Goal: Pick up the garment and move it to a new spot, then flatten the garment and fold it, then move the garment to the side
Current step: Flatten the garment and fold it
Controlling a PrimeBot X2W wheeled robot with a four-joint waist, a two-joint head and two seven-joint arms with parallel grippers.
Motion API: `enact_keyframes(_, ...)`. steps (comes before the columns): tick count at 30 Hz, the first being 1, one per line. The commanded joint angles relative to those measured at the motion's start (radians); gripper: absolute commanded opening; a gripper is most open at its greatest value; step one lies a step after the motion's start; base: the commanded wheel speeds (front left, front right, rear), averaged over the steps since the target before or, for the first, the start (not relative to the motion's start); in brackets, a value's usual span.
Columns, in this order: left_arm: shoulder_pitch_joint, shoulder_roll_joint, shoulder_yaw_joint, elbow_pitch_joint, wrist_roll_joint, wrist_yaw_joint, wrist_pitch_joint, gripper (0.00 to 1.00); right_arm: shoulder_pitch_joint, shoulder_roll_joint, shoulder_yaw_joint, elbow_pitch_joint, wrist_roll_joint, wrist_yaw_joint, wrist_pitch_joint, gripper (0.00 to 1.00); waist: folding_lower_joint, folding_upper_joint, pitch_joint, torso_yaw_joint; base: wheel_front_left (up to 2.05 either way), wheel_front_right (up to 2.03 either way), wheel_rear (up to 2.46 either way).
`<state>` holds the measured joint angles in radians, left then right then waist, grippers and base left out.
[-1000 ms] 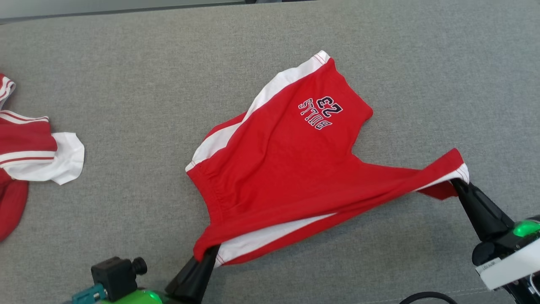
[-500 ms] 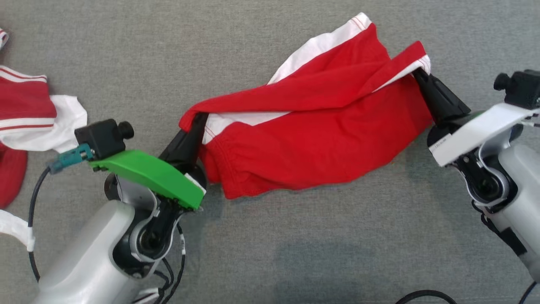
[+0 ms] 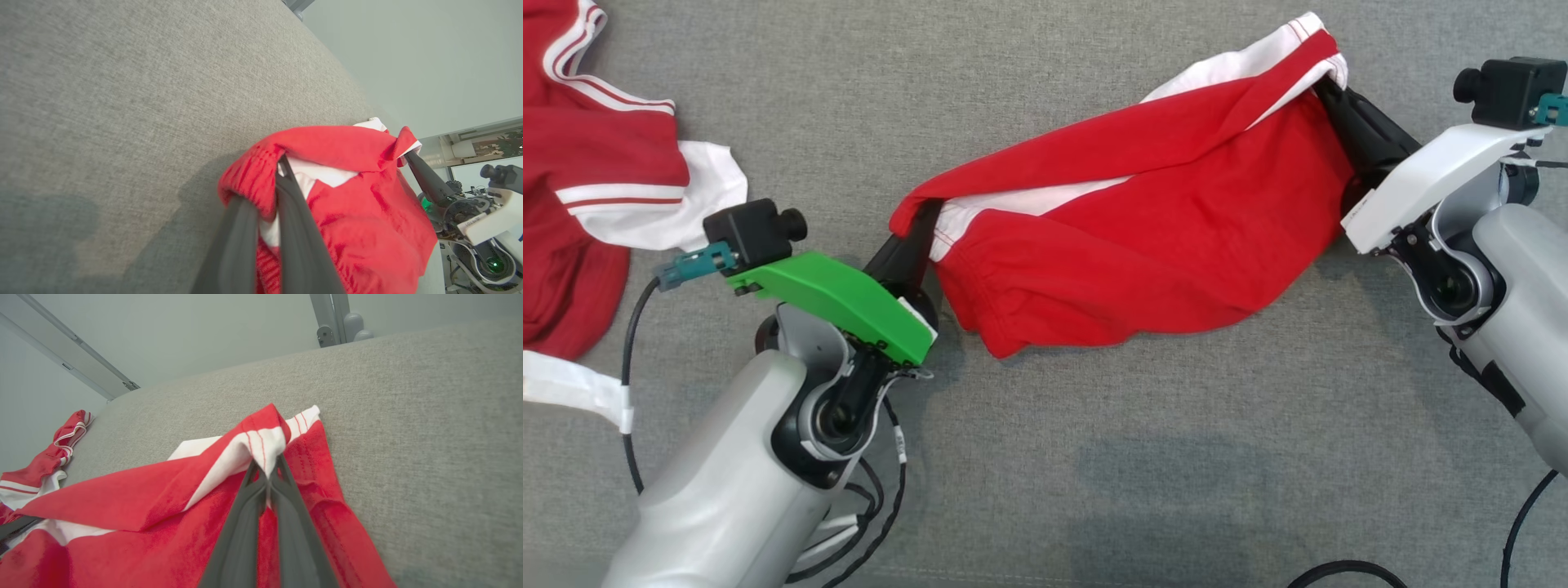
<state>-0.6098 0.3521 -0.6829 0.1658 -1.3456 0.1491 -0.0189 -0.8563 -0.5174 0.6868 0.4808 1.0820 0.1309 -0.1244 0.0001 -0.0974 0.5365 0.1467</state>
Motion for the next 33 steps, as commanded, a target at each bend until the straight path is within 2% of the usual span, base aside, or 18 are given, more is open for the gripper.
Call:
enact_keyframes(1,-0.023,-0.013,-0.006,0.011,-0.004,-0.012,0.005,0.0,-0.022,0.0,0.012,0.032,0.005,0.0,0.006,0.0,-0.0001,-0.0001,-0.004,0.005,0.0,0.0,0.0)
enact_keyframes(12,-0.048,-0.033,-0.035,0.027,0.012,-0.037,0.028,0.0,-0.078,0.018,0.049,0.121,0.021,0.0,-0.01,0.0,-0.0001,-0.0001,-0.018,0.002,0.0,0.0,0.0)
enact_keyframes(17,-0.048,-0.021,-0.054,0.025,0.016,-0.028,0.059,0.0,-0.098,0.034,0.065,0.167,0.016,0.0,-0.001,0.0,-0.0001,-0.0001,-0.027,-0.012,0.0,0.0,0.0)
enact_keyframes(18,-0.046,-0.019,-0.055,0.029,0.014,-0.027,0.061,0.01,-0.1,0.04,0.068,0.174,0.014,0.0,0.0,0.15,-0.0001,-0.0001,-0.03,-0.014,0.0,0.0,0.0)
enact_keyframes(19,-0.044,-0.019,-0.056,0.033,0.013,-0.025,0.063,0.15,-0.103,0.044,0.072,0.179,0.011,0.0,-0.002,0.48,-0.0001,-0.0001,-0.033,-0.016,0.0,0.0,0.0)
enact_keyframes(20,-0.041,-0.018,-0.056,0.038,0.011,-0.024,0.066,0.3,-0.105,0.048,0.077,0.184,0.008,0.0,-0.006,1.0,-0.0001,-0.0001,-0.036,-0.019,0.0,0.0,0.0)
enact_keyframes(21,-0.038,-0.015,-0.057,0.042,0.011,-0.023,0.067,0.45,-0.103,0.052,0.082,0.189,0.004,0.0,-0.008,1.0,-0.0001,-0.0001,-0.041,-0.021,0.0,0.0,0.0)
enact_keyframes(22,-0.034,-0.012,-0.058,0.047,0.012,-0.022,0.067,0.84,-0.099,0.055,0.089,0.193,-0.001,0.0,-0.008,1.0,-0.0001,-0.0001,-0.047,-0.024,0.0,0.0,0.0)
enact_keyframes(23,-0.028,-0.008,-0.06,0.049,0.015,-0.021,0.066,1.0,-0.095,0.055,0.094,0.197,-0.008,0.0,-0.011,1.0,-0.0001,-0.0001,-0.054,-0.027,0.0,0.0,0.0)
enact_keyframes(26,-0.004,0.014,-0.077,0.044,0.04,-0.019,0.058,1.0,-0.069,0.055,0.101,0.197,-0.016,0.0,-0.039,1.0,-0.0001,-0.0001,-0.082,-0.037,0.0,0.0,0.0)
enact_keyframes(29,0.014,0.071,-0.127,0.027,0.144,0.001,0.028,1.0,-0.032,0.046,0.098,0.195,-0.031,0.0,-0.079,1.0,-0.0001,-0.0001,-0.122,-0.051,0.0,0.0,0.0)
enact_keyframes(30,0.078,0.138,-0.192,-0.027,0.301,0.077,-0.067,1.0,0.047,0.022,0.081,0.173,-0.071,0.0,-0.122,1.0,-0.0001,-0.0001,-0.198,-0.074,0.0,0.0,0.0)
enact_keyframes(33,0.16,0.166,-0.196,-0.079,0.379,0.146,-0.181,1.0,0.13,0.001,0.027,0.154,-0.127,0.0,-0.137,1.0,-0.0001,-0.0001,-0.256,-0.09,0.0,0.0,0.0)
